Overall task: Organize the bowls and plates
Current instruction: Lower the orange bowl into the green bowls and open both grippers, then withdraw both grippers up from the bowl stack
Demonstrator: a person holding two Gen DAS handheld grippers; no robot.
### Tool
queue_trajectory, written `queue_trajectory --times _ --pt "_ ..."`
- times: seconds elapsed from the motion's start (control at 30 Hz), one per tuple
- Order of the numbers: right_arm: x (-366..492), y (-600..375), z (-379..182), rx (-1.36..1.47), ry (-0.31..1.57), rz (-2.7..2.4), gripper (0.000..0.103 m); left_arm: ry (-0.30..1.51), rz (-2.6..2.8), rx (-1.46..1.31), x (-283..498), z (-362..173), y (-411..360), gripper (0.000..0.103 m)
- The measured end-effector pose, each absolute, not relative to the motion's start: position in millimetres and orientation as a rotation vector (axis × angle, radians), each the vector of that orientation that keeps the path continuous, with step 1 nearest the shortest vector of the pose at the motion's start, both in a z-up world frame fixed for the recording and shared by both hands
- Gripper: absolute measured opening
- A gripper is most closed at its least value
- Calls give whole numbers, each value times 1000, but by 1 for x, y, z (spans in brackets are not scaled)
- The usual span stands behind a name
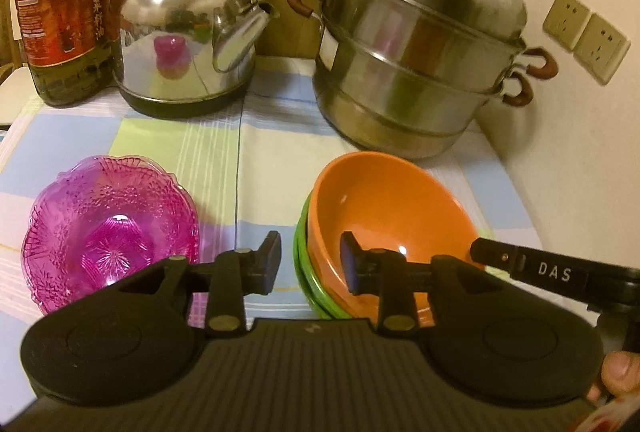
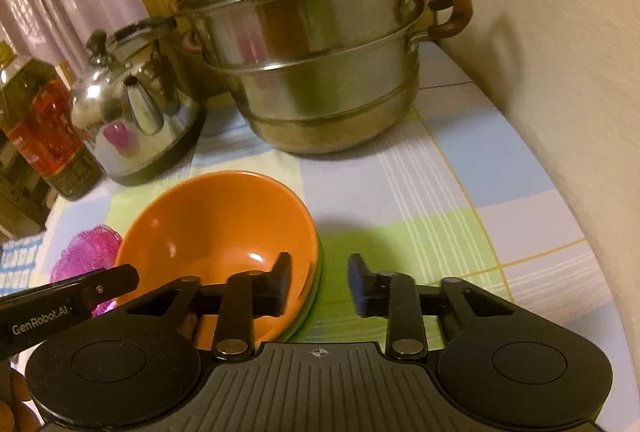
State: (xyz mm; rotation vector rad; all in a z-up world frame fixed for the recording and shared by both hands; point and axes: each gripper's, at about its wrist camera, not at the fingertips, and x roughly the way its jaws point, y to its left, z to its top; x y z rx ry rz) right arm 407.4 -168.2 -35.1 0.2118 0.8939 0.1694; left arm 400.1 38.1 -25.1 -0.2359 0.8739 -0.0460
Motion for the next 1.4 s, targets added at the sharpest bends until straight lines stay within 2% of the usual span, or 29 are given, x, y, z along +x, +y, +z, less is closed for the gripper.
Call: queue_trajectory --times 0.27,0.5,0.7,0.87,1.13,1.4 --pt "375 -175 -22 250 875 182 38 840 -37 -247 366 -10 36 44" --pt "330 -182 -14 260 882 185 39 814 -34 -235 318 3 28 66" --pt "288 -189 -6 285 876 192 40 788 -31 -225 273 15 22 81" --pt "255 -189 -1 276 871 190 41 773 -42 -211 239 24 16 85" --pt "206 -190 8 250 840 195 56 751 -35 -198 196 33 10 86" --pt "172 -194 16 237 813 197 59 754 -14 -194 165 39 12 86"
